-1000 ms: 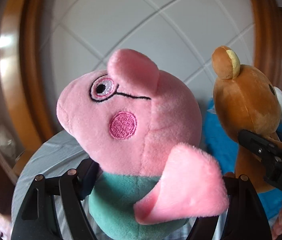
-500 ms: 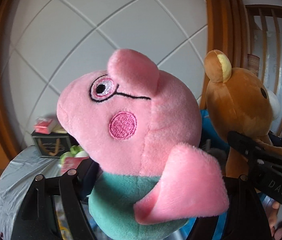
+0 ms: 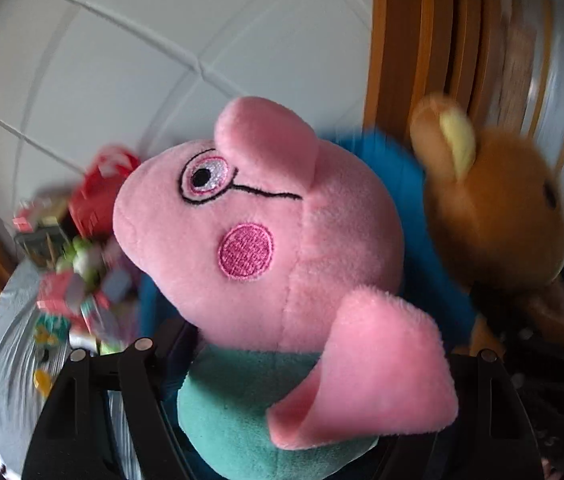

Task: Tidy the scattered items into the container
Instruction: 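Carry the bear and pig plush into the blue crate and release both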

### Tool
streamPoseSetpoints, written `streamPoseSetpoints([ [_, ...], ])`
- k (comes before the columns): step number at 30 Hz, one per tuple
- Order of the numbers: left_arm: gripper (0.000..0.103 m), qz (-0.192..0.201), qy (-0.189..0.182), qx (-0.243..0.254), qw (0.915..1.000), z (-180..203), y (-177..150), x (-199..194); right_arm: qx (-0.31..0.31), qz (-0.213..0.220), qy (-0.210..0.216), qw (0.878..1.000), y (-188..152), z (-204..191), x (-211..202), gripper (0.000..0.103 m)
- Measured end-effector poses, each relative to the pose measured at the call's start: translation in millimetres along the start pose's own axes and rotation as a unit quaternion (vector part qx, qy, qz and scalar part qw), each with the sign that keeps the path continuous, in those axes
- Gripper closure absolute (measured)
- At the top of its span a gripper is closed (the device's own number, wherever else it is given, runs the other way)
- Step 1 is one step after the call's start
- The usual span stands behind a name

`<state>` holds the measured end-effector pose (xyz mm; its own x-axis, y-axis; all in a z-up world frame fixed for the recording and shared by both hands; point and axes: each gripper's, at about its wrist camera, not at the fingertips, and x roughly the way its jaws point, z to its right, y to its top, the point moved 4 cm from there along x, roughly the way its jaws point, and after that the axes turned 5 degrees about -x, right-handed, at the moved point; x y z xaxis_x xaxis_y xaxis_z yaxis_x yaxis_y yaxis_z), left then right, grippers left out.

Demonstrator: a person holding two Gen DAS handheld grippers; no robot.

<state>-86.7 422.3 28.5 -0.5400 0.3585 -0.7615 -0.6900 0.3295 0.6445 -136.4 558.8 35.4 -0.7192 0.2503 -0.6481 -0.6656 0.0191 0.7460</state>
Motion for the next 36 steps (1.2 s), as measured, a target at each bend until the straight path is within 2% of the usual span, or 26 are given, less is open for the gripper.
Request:
streamPoseSetpoints([
  [2,0.028,-0.064,0.004,-0.003,0.9979,6,-11,29,-0.007,-0.033,0.011,0.999,-12,6,19,0.026],
  [5,0.028,-0.126,-0.007,-0.009,0.9919,11,-25,54,-0.014,-0.058,0.024,0.998,-24,10,35,0.026],
  [11,0.027,-0.183,0.002,-0.008,0.9830,-1,-44,87,-0.036,-0.098,0.035,0.994,-33,11,53,0.026],
  [13,0.027,-0.209,-0.001,-0.012,0.9779,-1,-51,94,-0.042,-0.110,0.036,0.992,-35,18,64,0.026],
  [17,0.027,-0.259,-0.009,0.012,0.9658,5,-68,105,-0.038,-0.143,0.045,0.988,-41,25,80,0.026],
  [20,0.027,-0.268,-0.013,0.005,0.9634,3,-70,105,-0.041,-0.154,0.033,0.987,-45,29,88,0.025],
  [22,0.027,-0.269,-0.015,0.002,0.9631,2,-70,102,-0.035,-0.157,0.026,0.987,-44,31,88,0.019],
  [26,0.027,-0.265,-0.012,0.021,0.9641,-2,-73,99,-0.033,-0.150,0.032,0.988,-43,31,82,0.018],
  [30,0.027,-0.243,-0.002,0.034,0.9695,2,-77,80,-0.029,-0.132,0.042,0.990,-45,31,70,0.018],
  [33,0.026,-0.208,-0.011,0.048,0.9770,7,-78,65,-0.021,-0.115,0.052,0.992,-48,37,56,0.018],
  [36,0.026,-0.228,0.031,0.050,0.9718,6,-80,69,-0.009,-0.102,0.047,0.994,-47,45,45,0.018],
])
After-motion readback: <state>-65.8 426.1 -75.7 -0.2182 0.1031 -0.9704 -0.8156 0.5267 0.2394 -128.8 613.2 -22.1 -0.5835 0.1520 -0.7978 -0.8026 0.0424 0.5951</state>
